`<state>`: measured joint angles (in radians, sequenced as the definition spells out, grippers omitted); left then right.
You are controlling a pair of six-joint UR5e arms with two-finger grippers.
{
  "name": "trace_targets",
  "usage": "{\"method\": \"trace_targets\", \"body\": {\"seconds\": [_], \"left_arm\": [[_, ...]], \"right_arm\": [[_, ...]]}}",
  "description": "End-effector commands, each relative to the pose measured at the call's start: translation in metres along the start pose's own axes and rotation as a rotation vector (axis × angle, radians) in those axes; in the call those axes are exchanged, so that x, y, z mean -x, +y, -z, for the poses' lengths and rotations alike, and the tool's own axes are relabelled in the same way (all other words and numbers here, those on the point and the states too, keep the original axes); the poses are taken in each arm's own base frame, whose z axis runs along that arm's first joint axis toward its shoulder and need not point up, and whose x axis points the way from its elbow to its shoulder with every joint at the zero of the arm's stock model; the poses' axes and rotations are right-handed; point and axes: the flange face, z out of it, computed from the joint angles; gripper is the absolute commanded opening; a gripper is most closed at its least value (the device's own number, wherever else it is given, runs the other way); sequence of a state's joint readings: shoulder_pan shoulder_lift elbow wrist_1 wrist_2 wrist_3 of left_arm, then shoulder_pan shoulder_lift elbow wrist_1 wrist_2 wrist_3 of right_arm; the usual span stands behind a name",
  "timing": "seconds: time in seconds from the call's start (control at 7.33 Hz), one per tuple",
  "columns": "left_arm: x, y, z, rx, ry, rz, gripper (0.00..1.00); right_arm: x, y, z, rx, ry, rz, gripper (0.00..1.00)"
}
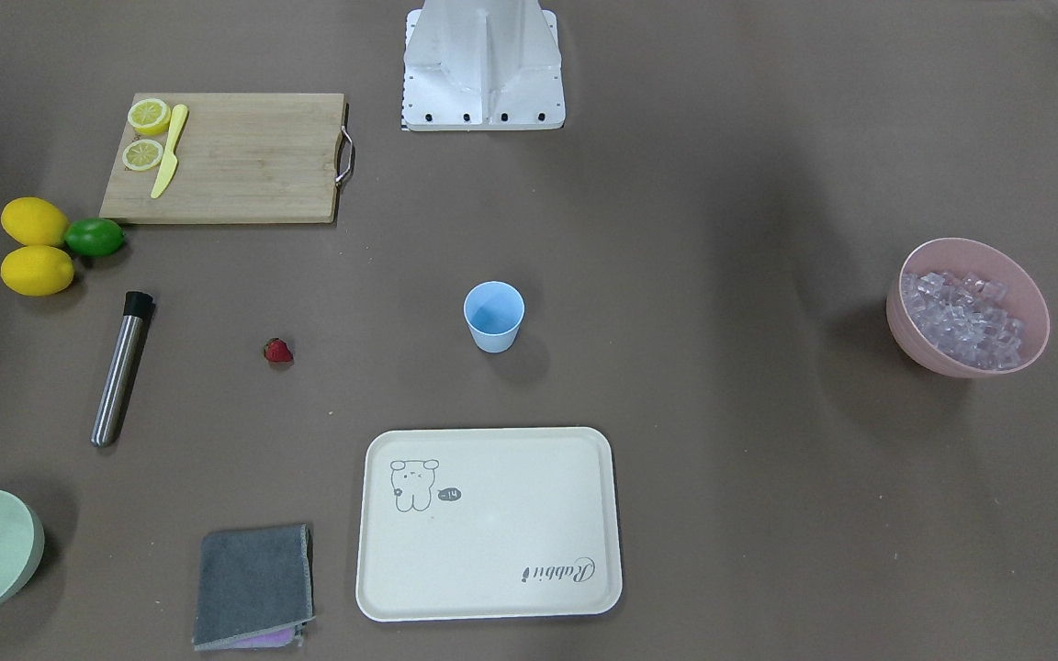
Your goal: Mash ice and strawberries in cup
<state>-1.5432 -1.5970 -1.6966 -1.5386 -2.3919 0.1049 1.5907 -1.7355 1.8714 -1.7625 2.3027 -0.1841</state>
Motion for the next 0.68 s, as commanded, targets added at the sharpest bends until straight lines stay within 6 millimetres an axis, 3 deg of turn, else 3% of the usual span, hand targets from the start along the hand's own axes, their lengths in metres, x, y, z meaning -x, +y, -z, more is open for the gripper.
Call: {"method": "trace_targets", "body": {"seconds": [0.0,0.55], "left_arm": [[0.001,-0.002,0.0,0.002,-0.003,0.01,0.98],[0.006,0.009,-0.006,0.012,-0.002,0.011,0.98]], "right_arm": [[0.001,0.0,0.001,-0.003,-0.006,0.001,1.0],[0.005,-0.002,0.004,-0.009,-0.004,0.01,1.0]]}}
